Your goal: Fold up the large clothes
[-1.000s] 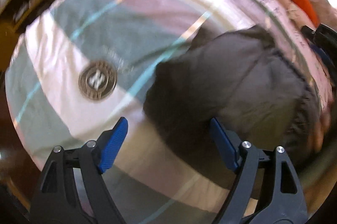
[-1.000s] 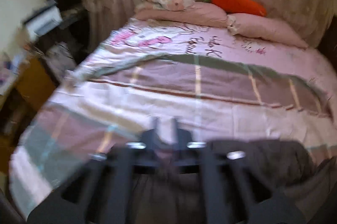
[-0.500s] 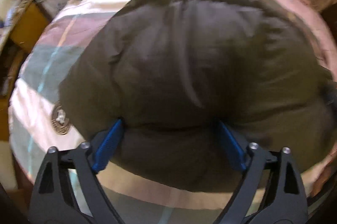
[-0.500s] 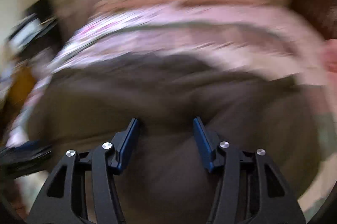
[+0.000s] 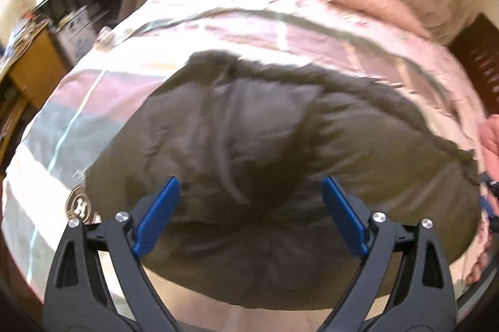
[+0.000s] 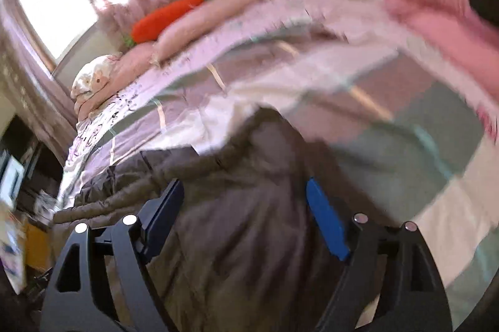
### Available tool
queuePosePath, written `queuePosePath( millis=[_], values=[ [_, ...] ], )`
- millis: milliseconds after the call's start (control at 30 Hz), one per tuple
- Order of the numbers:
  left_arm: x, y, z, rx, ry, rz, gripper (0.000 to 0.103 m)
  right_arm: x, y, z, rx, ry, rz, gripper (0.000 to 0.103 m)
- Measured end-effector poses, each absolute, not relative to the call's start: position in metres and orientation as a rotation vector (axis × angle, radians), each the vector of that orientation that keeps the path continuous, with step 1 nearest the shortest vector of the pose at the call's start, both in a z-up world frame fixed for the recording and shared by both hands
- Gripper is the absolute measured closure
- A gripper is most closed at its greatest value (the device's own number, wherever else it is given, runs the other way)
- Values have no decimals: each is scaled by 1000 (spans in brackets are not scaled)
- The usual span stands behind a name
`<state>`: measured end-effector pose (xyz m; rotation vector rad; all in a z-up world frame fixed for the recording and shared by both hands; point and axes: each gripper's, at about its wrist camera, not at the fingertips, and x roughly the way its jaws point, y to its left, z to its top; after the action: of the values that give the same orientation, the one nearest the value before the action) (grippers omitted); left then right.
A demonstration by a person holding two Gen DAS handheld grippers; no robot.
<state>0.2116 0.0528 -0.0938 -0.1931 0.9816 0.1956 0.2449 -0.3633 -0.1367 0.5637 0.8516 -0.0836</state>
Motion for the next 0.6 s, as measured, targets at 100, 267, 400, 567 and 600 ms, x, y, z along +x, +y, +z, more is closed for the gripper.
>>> queuePosePath(
  millis=[100, 267, 400, 567, 600],
  values=[
    [205, 37, -85, -160, 947, 140, 9, 230, -363, -135, 570, 886, -62, 22],
    [204, 17, -84, -117, 937, 93, 9, 205, -344, -129, 478, 916, 11, 22],
    [202, 8, -85, -109, 944, 83, 9, 206, -288, -131, 243, 1011, 152, 22],
    [203, 6, -92, -120, 972, 72, 9, 224, -247, -169, 122, 1115, 103, 14],
    [202, 5, -92, -117, 973, 73, 9, 231, -246, -177, 123, 1115, 94, 10]
  ],
)
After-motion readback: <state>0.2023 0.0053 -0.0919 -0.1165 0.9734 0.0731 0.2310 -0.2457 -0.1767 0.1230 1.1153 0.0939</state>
